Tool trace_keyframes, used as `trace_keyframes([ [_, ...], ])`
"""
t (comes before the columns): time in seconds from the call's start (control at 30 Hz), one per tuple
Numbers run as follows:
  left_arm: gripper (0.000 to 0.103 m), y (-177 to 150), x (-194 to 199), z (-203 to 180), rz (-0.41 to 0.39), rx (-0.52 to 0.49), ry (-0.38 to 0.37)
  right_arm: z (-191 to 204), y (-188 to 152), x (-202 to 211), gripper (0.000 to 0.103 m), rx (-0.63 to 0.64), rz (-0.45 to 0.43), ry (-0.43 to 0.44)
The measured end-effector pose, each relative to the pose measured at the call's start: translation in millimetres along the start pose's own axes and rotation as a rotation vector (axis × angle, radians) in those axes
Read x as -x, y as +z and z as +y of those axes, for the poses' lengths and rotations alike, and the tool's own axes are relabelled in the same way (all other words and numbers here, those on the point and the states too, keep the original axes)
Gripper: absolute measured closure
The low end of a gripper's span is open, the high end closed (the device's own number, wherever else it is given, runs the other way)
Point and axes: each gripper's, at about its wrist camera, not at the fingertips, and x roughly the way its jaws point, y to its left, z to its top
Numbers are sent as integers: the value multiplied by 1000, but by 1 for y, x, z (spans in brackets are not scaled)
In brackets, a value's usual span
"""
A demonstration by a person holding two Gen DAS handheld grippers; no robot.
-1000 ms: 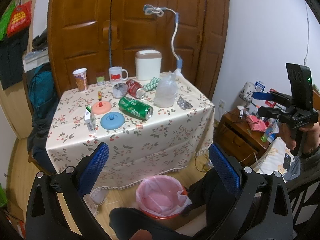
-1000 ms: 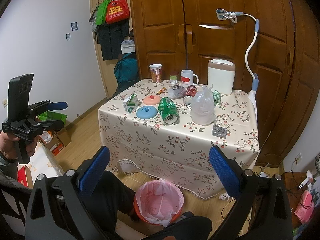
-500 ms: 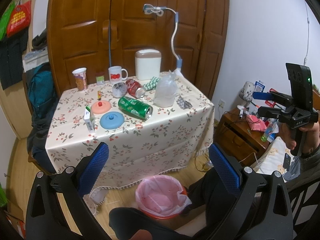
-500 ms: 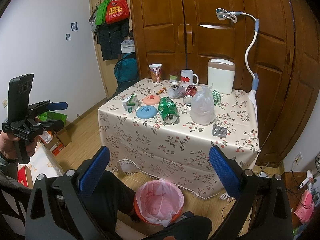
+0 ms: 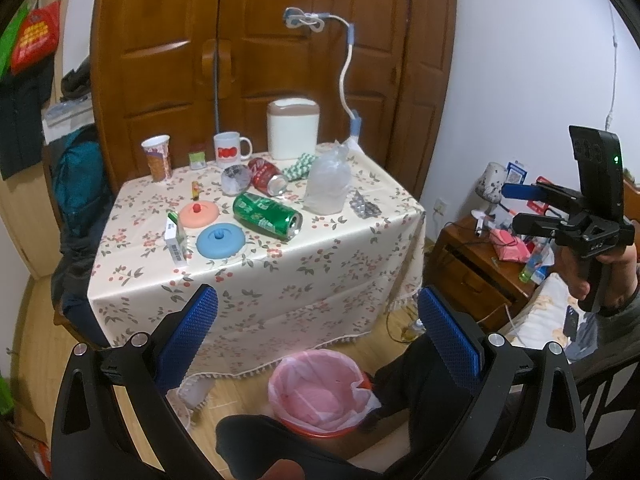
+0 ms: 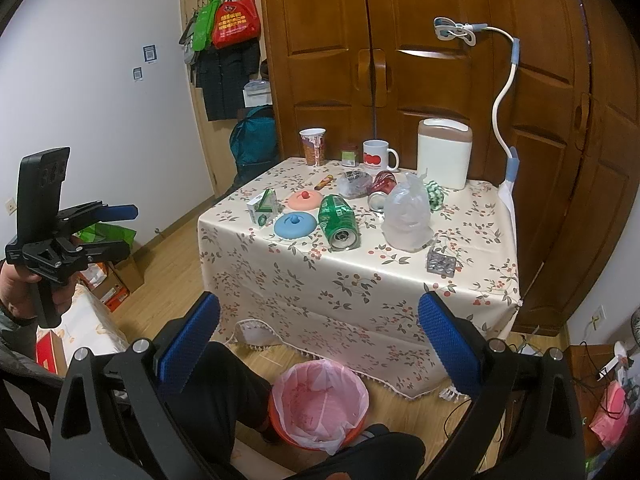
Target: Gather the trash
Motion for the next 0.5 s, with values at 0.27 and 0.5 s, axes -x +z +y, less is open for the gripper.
trace_keyframes([
  [0.27, 6, 1, -2, 1, 1, 0, 0, 2, 2, -1, 5, 3, -1, 1],
  [0.5, 6, 1, -3, 1, 4, 4, 1, -1, 4, -2, 5, 2, -2, 3],
])
